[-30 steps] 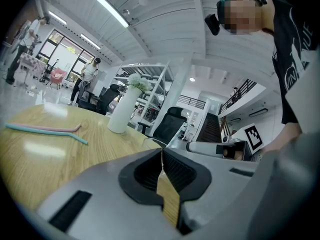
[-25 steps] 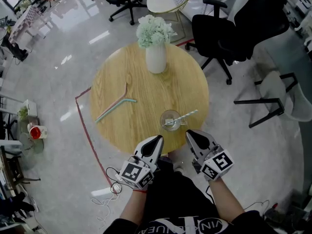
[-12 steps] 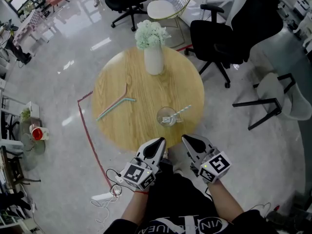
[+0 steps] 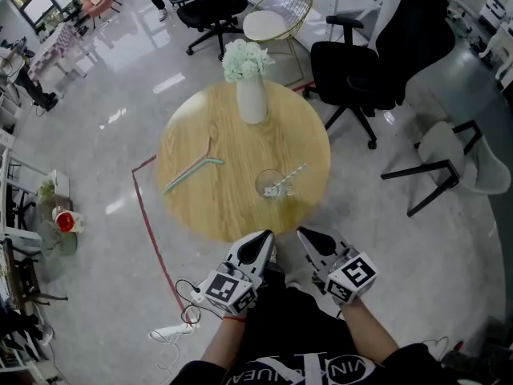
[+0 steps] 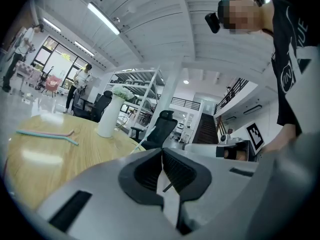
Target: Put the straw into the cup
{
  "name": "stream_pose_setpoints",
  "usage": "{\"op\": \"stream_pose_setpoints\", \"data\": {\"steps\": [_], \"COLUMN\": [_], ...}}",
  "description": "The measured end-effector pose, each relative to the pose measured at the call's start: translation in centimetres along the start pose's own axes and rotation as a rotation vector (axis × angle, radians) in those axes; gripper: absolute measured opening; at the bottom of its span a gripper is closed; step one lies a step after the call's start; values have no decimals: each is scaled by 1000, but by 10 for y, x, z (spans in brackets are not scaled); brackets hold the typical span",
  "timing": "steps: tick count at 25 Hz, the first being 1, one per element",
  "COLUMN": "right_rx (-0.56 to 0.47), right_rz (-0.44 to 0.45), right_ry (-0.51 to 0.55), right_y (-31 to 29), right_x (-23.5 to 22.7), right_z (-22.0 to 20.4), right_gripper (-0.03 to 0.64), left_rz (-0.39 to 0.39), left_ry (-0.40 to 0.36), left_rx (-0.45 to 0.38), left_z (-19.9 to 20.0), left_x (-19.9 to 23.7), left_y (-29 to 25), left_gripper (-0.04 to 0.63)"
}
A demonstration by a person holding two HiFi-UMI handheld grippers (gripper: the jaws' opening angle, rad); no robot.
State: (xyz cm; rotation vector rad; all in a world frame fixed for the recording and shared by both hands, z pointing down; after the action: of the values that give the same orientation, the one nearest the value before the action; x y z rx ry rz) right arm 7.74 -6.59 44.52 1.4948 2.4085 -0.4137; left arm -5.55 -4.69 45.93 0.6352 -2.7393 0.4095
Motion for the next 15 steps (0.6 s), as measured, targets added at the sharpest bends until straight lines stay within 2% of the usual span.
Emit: {"op": "stream_pose_setpoints", "data": {"steps": [15], "right_rx": [-15], "right_rz": [40], "right_ry": [44], "right_y": [25], "right_x": [44], "right_z": [9], "right_gripper": [2], "left_rz": [-11], "left_ry": [15], "left_rx": [-70], "left_z": [15], "left_x": [-32], "left_y": [34], "left_gripper": [14]}}
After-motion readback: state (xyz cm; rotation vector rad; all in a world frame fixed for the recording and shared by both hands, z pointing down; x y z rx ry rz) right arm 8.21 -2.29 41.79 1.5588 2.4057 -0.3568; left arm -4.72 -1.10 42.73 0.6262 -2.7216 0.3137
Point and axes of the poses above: the fingertips, and each gripper's own axes: y backward along the fingers, x to its left, z out of its top, the point moved 5 cm from there along y, backward along the fingers, and after that the axes turned 11 degrees about z, right-handed, at the moved point
